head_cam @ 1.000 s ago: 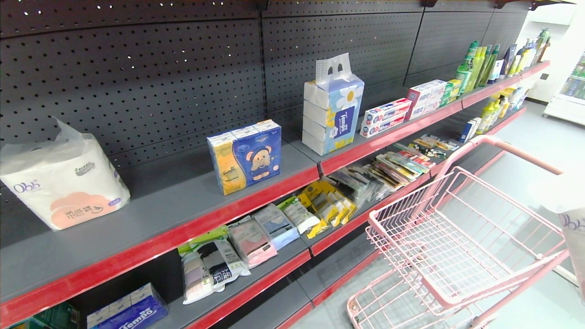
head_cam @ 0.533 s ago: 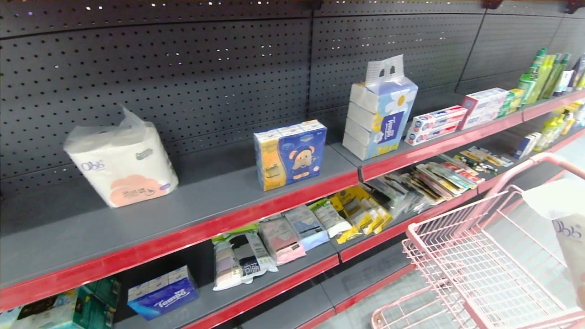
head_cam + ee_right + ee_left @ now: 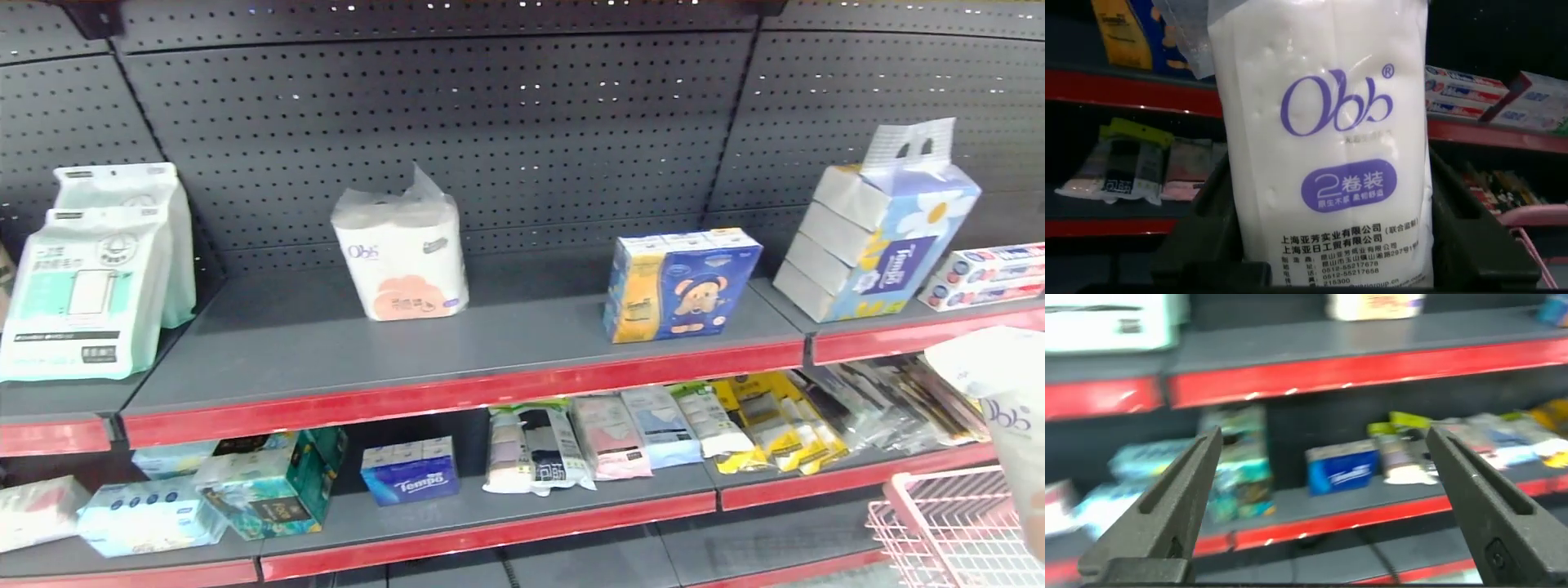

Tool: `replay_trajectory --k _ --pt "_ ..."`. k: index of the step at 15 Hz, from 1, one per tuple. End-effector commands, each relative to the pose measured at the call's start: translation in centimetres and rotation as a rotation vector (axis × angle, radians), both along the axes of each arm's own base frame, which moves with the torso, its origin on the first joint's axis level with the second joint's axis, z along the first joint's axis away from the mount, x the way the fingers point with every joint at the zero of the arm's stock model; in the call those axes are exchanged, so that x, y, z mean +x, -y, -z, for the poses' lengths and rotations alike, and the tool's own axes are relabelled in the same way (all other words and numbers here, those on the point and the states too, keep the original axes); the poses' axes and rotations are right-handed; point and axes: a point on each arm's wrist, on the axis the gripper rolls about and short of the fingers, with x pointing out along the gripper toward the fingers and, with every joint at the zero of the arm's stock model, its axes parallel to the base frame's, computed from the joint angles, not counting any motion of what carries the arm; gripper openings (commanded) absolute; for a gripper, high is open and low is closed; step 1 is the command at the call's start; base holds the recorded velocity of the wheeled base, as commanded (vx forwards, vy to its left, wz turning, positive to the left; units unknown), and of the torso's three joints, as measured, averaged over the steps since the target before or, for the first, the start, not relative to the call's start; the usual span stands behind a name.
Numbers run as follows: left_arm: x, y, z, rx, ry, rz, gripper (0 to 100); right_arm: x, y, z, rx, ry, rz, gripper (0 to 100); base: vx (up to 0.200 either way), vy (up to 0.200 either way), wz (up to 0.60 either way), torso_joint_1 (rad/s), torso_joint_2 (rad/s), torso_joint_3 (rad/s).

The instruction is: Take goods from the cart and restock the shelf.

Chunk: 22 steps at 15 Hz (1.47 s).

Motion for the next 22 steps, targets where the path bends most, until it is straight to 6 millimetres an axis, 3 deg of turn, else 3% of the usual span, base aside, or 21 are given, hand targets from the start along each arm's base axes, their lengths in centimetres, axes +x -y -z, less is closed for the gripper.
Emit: replay_trajectory --k 1,3,12,20,22 --pt "0.0 0.0 0.0 0.0 0.0 0.001 100 0.1 0.0 0.0 0.0 -0.007 -0.001 0 0.0 0.0 0.6 0.007 0.01 -0.002" --pt "0.0 0.0 0.0 0.0 0.0 0.0 100 0.2 0.0 0.0 0.0 -0.008 -0.001 0 0.0 0.0 0.6 0.002 0.0 0.0" --pt "0.1 0.0 0.0 0.002 -0.01 0.003 100 0.1 -0.1 1.4 0.022 -0.042 -0.035 0 0.0 0.0 0.0 0.0 0.0 0.0" --pt "0.0 0.0 0.0 0.002 0.0 -0.002 100 0.1 0.0 1.5 0.053 -0.037 -0.013 0 0.0 0.0 0.0 0.0 0.0 0.0" --pt "0.0 0.0 0.0 0.002 0.0 0.0 100 0.1 0.0 1.5 0.053 -0.039 -0.013 0 0.2 0.0 0.0 0.0 0.01 0.002"
